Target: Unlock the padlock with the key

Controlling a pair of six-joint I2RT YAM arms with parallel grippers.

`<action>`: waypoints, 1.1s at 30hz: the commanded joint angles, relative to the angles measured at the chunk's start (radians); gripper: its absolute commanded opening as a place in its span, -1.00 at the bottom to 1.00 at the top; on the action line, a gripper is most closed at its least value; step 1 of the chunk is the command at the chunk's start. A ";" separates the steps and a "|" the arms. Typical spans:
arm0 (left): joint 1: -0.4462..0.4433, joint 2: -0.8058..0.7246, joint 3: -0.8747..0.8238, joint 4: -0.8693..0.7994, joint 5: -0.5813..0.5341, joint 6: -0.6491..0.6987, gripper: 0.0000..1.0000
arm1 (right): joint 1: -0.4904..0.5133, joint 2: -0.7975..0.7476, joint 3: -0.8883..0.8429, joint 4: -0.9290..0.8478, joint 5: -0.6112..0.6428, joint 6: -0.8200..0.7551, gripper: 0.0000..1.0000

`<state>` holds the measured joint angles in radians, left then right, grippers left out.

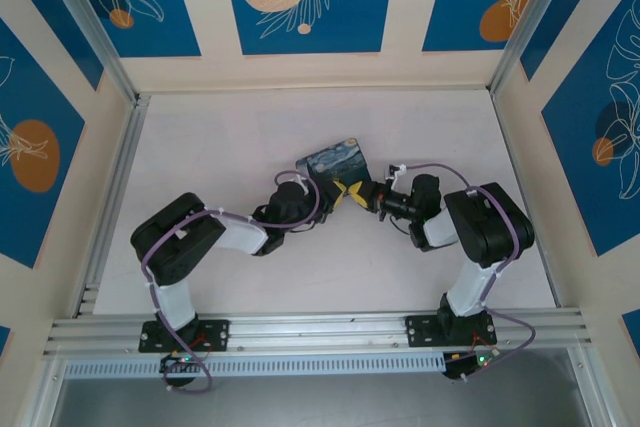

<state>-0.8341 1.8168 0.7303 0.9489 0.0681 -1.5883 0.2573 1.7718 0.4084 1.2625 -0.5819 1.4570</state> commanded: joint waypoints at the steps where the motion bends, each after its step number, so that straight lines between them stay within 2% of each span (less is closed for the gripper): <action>1: -0.078 -0.003 0.065 0.183 0.215 0.003 -1.00 | 0.101 0.014 0.060 0.021 -0.046 0.021 -1.00; 7: -0.073 0.025 0.001 0.162 0.154 0.030 -1.00 | 0.093 -0.044 0.072 -0.134 -0.041 -0.026 -0.97; 13: -0.063 0.041 -0.046 0.133 0.087 0.059 -1.00 | 0.051 -0.096 0.042 -0.257 -0.042 -0.065 -0.15; 20: -0.053 0.052 -0.050 0.100 0.072 0.085 -1.00 | 0.014 -0.156 -0.017 -0.354 -0.045 -0.111 0.33; 23: -0.046 0.052 -0.045 0.066 0.074 0.102 -1.00 | -0.010 -0.231 -0.048 -0.447 -0.038 -0.154 0.39; 25: -0.042 0.052 -0.043 0.039 0.081 0.112 -1.00 | -0.021 -0.311 -0.050 -0.596 -0.022 -0.223 0.39; 30: -0.028 0.046 -0.034 -0.048 0.109 0.144 -1.00 | -0.013 -0.578 0.052 -1.141 0.109 -0.518 0.39; 33: -0.024 0.042 -0.019 -0.102 0.136 0.160 -1.00 | 0.001 -0.632 0.121 -1.329 0.184 -0.672 0.36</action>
<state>-0.8665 1.8565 0.6815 0.8955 0.1535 -1.4616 0.2451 1.1816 0.4595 0.2634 -0.4927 1.0245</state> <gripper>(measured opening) 0.098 0.687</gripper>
